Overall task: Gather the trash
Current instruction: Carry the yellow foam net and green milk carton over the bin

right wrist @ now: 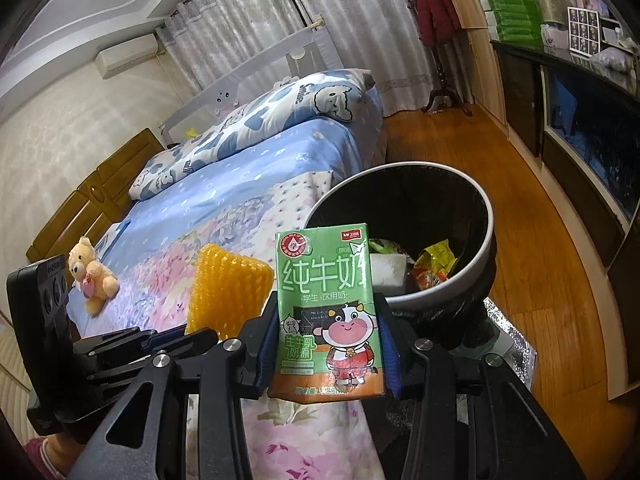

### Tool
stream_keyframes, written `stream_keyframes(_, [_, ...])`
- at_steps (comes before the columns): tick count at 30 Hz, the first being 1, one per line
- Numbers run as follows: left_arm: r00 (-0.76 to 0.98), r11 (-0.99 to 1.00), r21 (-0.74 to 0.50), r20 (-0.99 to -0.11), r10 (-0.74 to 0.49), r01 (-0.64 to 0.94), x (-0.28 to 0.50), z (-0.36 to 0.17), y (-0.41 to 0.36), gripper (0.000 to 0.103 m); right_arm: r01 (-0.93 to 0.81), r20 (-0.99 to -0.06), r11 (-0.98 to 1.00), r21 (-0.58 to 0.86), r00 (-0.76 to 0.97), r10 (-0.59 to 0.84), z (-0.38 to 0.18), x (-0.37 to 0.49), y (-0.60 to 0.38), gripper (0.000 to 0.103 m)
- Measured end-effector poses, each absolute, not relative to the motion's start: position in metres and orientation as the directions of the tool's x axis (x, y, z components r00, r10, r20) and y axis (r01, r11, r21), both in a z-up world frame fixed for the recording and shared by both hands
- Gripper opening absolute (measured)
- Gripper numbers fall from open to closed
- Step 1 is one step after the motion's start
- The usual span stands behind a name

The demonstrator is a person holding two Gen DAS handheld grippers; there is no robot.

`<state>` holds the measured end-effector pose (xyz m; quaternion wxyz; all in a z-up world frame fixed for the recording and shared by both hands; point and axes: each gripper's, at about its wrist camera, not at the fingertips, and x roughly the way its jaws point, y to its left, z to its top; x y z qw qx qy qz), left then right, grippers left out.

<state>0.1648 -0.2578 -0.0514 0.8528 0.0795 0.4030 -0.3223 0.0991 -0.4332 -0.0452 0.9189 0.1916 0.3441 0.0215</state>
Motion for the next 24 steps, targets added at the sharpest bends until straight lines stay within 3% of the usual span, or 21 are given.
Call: stream_keyframes(24, [0.466, 0.757, -0.098, -0.735, -0.492, 0.646, 0.184, -0.038, -0.301, 0.012, 0.125, -0.617, 0.925, 0.359, 0.776, 0.135, -0.033, 0.118, -0.459, 0.043])
